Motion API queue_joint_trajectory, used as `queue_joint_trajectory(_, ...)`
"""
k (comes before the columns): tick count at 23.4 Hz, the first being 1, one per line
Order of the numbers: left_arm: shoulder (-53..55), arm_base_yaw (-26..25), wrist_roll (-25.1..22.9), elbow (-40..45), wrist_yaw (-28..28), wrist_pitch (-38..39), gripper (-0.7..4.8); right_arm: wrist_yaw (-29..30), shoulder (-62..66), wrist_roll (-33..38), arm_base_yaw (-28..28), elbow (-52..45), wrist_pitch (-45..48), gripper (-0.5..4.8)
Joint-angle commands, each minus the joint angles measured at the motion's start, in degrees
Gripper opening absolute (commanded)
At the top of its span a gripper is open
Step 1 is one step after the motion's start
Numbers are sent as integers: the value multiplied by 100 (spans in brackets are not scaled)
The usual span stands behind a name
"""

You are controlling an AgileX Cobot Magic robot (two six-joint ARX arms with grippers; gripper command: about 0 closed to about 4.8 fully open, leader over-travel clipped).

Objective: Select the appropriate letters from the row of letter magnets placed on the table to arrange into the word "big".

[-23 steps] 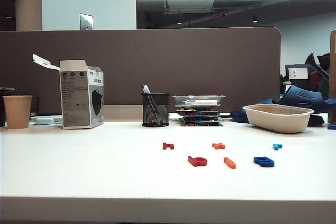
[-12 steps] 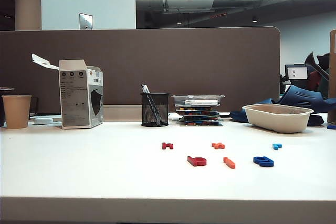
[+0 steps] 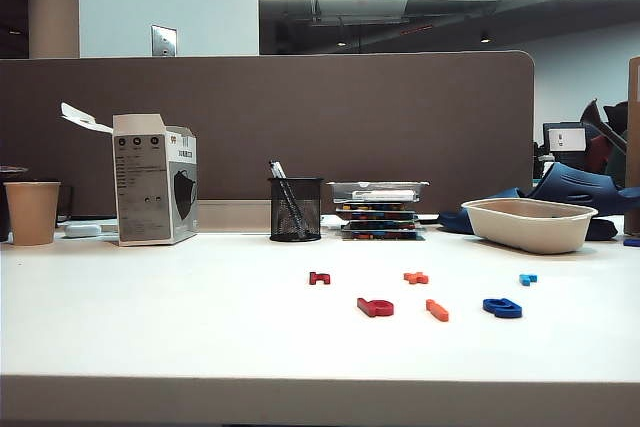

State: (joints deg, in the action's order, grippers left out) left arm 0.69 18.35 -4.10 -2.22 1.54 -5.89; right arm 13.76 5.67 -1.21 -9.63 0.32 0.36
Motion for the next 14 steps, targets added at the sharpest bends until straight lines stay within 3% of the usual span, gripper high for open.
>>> queue_joint_trajectory(1,2,2,-2,138,-22,-238,-6,-210,7,-59,0,-35,162,-6)
queue_joint_trajectory(4,0,2,2,181,-7,-262,-5,-367,7,-90,-2,-35,164,-5)
queue_joint_trajectory(7,0,4,28,181,-33,-262,-5,-337,4,-72,-2,-33,155,58)
queue_joint_trajectory(14,0,2,22,181,-28,-127,-5,-339,4,-72,-2,-33,155,58)
